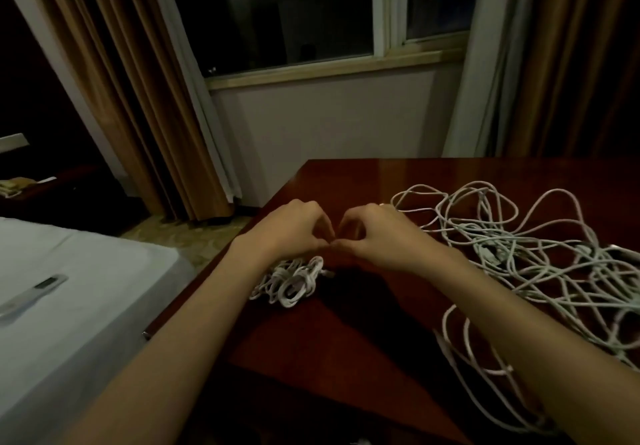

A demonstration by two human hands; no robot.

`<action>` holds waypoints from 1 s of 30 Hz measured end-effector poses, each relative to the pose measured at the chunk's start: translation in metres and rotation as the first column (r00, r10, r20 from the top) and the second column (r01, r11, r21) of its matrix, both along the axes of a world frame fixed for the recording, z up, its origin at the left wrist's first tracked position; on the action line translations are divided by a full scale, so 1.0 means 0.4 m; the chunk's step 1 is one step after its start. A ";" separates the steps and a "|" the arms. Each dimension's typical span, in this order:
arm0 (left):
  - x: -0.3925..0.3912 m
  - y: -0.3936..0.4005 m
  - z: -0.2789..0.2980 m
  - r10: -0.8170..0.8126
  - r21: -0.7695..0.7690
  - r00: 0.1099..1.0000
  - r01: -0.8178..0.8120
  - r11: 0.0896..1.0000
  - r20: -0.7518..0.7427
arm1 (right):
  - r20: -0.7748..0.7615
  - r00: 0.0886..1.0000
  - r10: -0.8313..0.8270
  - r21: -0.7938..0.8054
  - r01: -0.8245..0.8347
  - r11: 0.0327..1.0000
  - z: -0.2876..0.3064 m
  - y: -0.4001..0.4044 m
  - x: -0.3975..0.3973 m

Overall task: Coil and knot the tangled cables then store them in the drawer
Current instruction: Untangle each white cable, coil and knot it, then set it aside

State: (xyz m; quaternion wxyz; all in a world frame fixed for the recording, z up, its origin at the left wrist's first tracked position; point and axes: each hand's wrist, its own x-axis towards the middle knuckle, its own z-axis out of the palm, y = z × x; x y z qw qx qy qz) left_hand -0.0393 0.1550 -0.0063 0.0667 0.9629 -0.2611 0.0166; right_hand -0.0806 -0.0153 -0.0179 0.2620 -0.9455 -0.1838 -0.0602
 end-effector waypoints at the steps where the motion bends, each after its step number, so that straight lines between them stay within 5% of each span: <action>1: 0.006 -0.027 0.003 -0.021 -0.018 1.000 0.021 1.000 0.009 | 0.021 0.999 -0.037 0.004 0.037 0.999 0.012 -0.033 0.000; 11: 0.047 -0.281 -0.008 -0.174 -0.064 0.985 0.174 0.983 0.006 | 0.029 0.952 -0.305 0.026 0.304 0.952 0.026 -0.300 -0.019; 19: 0.112 -0.367 -0.062 -0.184 -0.124 0.980 0.174 0.977 -0.074 | 0.100 0.938 -0.331 0.127 0.318 0.940 -0.009 -0.331 0.009; 25: 0.145 -0.380 -0.116 -0.161 -0.409 0.983 0.113 0.905 -0.085 | 0.089 0.948 -0.307 0.392 0.250 0.885 -0.062 -0.246 0.072; 30: 0.149 -0.370 -0.148 -0.129 -0.704 0.987 0.023 0.710 -0.098 | 0.104 0.934 -0.341 0.466 0.257 0.847 -0.103 -0.235 0.091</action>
